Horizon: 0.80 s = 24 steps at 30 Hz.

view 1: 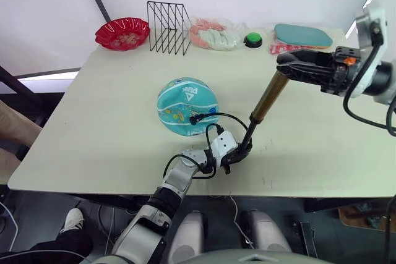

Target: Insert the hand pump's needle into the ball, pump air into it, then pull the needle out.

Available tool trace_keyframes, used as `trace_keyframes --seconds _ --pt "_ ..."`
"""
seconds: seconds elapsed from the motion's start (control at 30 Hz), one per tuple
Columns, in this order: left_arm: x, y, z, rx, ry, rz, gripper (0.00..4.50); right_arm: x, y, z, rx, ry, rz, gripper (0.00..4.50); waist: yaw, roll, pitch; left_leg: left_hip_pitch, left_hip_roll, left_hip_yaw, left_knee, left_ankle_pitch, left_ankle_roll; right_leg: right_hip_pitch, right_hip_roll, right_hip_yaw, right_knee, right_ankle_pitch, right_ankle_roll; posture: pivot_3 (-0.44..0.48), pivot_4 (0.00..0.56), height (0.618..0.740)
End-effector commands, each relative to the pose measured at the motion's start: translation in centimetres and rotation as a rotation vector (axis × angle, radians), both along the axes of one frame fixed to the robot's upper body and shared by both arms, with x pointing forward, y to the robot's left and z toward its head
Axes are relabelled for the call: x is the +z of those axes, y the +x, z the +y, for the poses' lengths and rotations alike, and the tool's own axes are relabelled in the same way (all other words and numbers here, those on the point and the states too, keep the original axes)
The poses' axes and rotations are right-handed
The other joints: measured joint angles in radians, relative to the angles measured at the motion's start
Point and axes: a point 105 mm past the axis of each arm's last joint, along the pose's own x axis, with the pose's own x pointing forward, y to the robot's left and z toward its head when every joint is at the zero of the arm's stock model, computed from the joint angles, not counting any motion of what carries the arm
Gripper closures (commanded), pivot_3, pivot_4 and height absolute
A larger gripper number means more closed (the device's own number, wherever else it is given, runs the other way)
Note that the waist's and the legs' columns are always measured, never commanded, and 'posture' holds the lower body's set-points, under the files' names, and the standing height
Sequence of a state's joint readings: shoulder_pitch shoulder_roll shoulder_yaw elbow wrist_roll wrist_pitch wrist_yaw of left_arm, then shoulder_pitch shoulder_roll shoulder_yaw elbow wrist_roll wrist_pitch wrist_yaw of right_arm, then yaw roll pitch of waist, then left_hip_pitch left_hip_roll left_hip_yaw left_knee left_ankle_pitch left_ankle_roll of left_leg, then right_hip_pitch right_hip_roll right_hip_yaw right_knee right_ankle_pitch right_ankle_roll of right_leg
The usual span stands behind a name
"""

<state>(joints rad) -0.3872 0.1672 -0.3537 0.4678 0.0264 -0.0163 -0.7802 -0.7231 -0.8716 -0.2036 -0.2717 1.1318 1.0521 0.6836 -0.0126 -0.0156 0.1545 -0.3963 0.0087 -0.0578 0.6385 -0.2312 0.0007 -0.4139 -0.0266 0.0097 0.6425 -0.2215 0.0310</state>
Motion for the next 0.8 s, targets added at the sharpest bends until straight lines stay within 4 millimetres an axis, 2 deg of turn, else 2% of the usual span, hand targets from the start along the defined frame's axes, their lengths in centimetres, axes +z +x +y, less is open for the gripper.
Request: trace_keyframes --seconds 0.03,0.07,0.17,0.23,0.27,0.4,0.47,0.5,0.53,0.6,0.67,0.7,0.8 --pt "-2.9 -0.7 1.6 0.054 0.067 0.102 3.46 -1.3 0.0 0.1 -0.014 -0.051 -0.006 2.64 0.000 0.000 0.000 0.000 0.000 0.000 0.000 0.000 0.000 0.000 0.000 0.000 0.000 0.000 0.000 0.000 0.150 0.740" --pt "-2.9 -0.7 1.6 0.054 0.067 0.101 3.46 -2.4 0.1 0.3 -0.008 -0.068 0.014 2.64 0.001 0.000 -0.001 0.001 0.000 0.000 0.000 0.000 0.000 0.000 0.000 0.000 0.000 0.000 0.000 0.000 0.150 0.740" --pt "-2.9 -0.8 1.7 0.058 0.065 0.103 3.46 -8.2 0.7 1.5 -0.001 -0.124 0.123 2.64 -0.002 -0.003 -0.005 0.003 0.000 0.000 0.000 0.000 0.000 0.002 0.000 0.000 0.000 0.000 0.000 0.000 0.150 0.740" --pt "-2.9 -0.8 1.7 0.064 0.064 0.105 3.46 -10.7 0.8 2.1 0.000 -0.154 0.147 2.64 -0.002 -0.004 -0.006 0.007 0.001 0.000 0.000 0.000 0.000 0.005 0.001 0.000 0.000 -0.001 -0.001 0.000 0.150 0.740" --pt "-2.9 -0.8 1.7 0.068 0.064 0.103 3.46 -12.7 0.9 2.5 0.004 -0.161 0.181 2.64 -0.004 -0.005 -0.007 0.010 0.001 0.001 0.000 0.000 0.000 0.008 0.001 0.000 0.000 -0.002 -0.003 0.000 0.150 0.740" --pt "-2.8 -0.8 1.8 0.079 0.061 0.100 3.46 -18.6 0.4 3.6 0.024 -0.208 0.265 2.64 -0.007 -0.008 -0.011 0.018 0.003 0.002 -0.001 0.000 0.000 0.014 0.002 0.001 0.000 -0.003 -0.004 0.000 0.150 0.740" --pt "-2.7 -0.7 1.7 0.079 0.061 0.099 3.46 -23.3 -0.3 3.7 0.031 -0.288 0.332 2.64 -0.010 -0.010 -0.017 0.018 0.003 0.002 -0.001 0.000 0.000 0.014 0.002 0.001 0.000 -0.003 -0.004 0.000 0.150 0.740" --pt "-2.7 -0.8 1.7 0.078 0.062 0.098 3.46 -24.5 -0.6 3.8 0.033 -0.301 0.347 2.64 -0.011 -0.013 -0.021 0.019 0.003 0.002 -0.002 0.000 0.000 0.015 0.003 0.001 0.000 -0.003 -0.004 0.000 0.150 0.740" --pt "-2.7 -0.8 1.6 0.077 0.062 0.098 3.46 -24.7 -0.6 3.8 0.030 -0.292 0.347 2.64 -0.012 -0.013 -0.023 0.020 0.004 0.001 -0.002 0.000 0.000 0.016 0.003 0.001 0.000 -0.003 -0.005 0.000 0.150 0.740" --pt "-2.7 -0.8 1.6 0.076 0.062 0.097 3.46 -23.0 -0.1 3.9 0.020 -0.237 0.306 2.64 -0.015 -0.010 -0.027 0.022 0.004 0.002 -0.002 0.000 0.000 0.018 0.003 0.001 0.000 -0.004 -0.005 0.000 0.150 0.740" --pt "-2.7 -0.8 1.6 0.077 0.061 0.101 3.46 -19.6 0.8 3.5 0.002 -0.198 0.212 2.64 -0.018 -0.011 -0.028 0.024 0.004 0.002 -0.003 -0.001 0.000 0.020 0.003 0.001 0.000 -0.004 -0.005 0.000 0.150 0.740" --pt "-2.8 -0.9 1.6 0.076 0.060 0.106 3.46 -17.2 1.3 2.9 -0.013 -0.180 0.154 2.64 -0.018 -0.009 -0.027 0.024 0.004 0.001 -0.003 -0.001 0.000 0.020 0.003 0.001 0.000 -0.004 -0.005 0.000 0.150 0.740" --pt "-3.0 -0.9 1.6 0.075 0.061 0.110 3.46 -13.3 1.5 2.2 -0.028 -0.149 0.075 2.64 -0.015 -0.005 -0.023 0.021 0.003 0.000 -0.003 -0.001 0.000 0.018 0.000 0.001 -0.001 -0.004 -0.005 0.000 0.150 0.740"
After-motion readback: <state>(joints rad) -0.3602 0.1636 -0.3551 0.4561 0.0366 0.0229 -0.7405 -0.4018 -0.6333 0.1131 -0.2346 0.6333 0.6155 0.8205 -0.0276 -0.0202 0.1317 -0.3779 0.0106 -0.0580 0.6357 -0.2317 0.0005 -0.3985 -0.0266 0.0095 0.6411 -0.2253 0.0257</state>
